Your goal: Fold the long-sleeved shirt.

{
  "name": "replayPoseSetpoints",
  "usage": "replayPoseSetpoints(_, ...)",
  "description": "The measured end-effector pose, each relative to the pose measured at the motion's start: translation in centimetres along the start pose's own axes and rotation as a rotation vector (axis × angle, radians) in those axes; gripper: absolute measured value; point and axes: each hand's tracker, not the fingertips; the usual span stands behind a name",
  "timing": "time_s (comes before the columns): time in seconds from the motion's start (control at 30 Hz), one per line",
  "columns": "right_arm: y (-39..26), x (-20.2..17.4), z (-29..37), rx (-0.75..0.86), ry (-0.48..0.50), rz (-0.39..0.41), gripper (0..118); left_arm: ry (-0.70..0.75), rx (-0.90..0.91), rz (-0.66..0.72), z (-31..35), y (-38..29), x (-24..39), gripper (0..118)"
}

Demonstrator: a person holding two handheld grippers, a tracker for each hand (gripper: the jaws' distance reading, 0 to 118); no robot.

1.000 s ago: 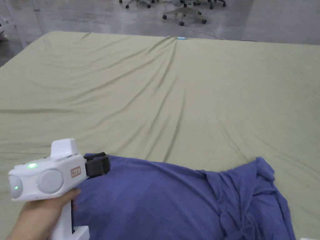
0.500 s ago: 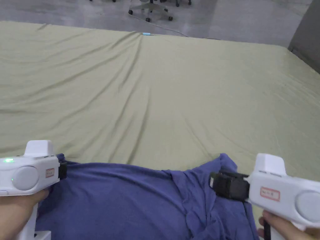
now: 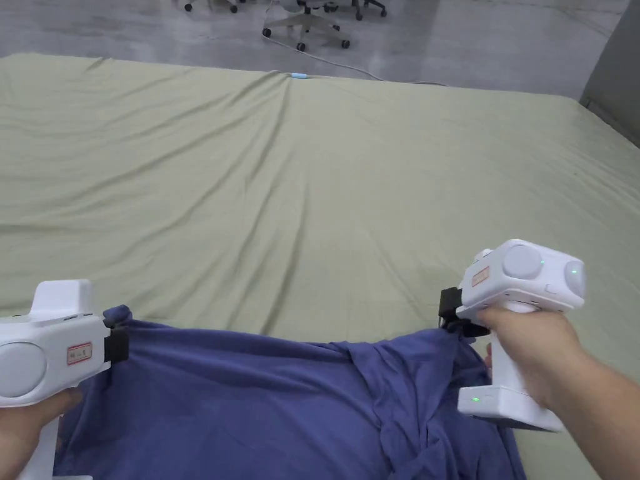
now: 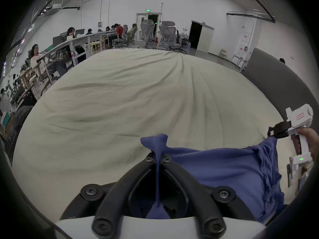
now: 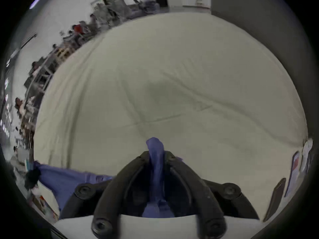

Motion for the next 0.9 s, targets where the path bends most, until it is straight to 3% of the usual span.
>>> replayPoseSetpoints(0.2, -9.4, 0.4, 11.4, 0.175, 0.070, 0.176, 17, -0.063, 0.081, -0.008, 8.0, -3.4, -0.7, 1)
replayPoseSetpoints(0.33, -18.0, 0.5, 14.3, 0.127, 0.044, 0.276, 17, -0.060, 0.013, -0.060, 12.2, -8.0, -1.4, 1)
replayPoseSetpoints(0.47, -23.3, 1.5, 12.8, -0.014, 0.023, 0.279, 17, -0.058, -0.120, -0.110, 13.2, -12.5, -2.4, 1)
replayPoseSetpoints(0.67, -25.5, 2.4, 9.3, -0.149, -0.003, 0.252, 18, -0.016, -0.243, -0.081, 10.0, -16.5, -4.7, 6)
replayPoseSetpoints(0.7, -25.6, 2.2, 8.8, -0.151, -0.001, 0.240, 20, -0.008, -0.265, -0.064, 9.2, -16.7, -5.0, 17)
replayPoseSetpoints(0.77, -25.2, 2.8, 8.1, -0.207, -0.006, 0.219, 39, -0.036, -0.242, -0.032, 8.8, -16.9, -4.9, 31)
replayPoseSetpoints(0.8, -24.8, 2.8, 8.5, -0.189, -0.001, 0.214, 42, -0.026, -0.216, -0.014, 9.2, -16.4, -4.8, 47)
replayPoseSetpoints(0.83, -24.6, 2.8, 9.2, -0.171, 0.004, 0.205, 48, -0.017, -0.207, -0.014, 9.7, -15.8, -4.5, 73)
replayPoseSetpoints(0.9, -24.4, 3.1, 11.2, -0.080, -0.045, 0.161, 84, -0.032, -0.142, -0.006, 11.8, -15.1, -3.7, 118)
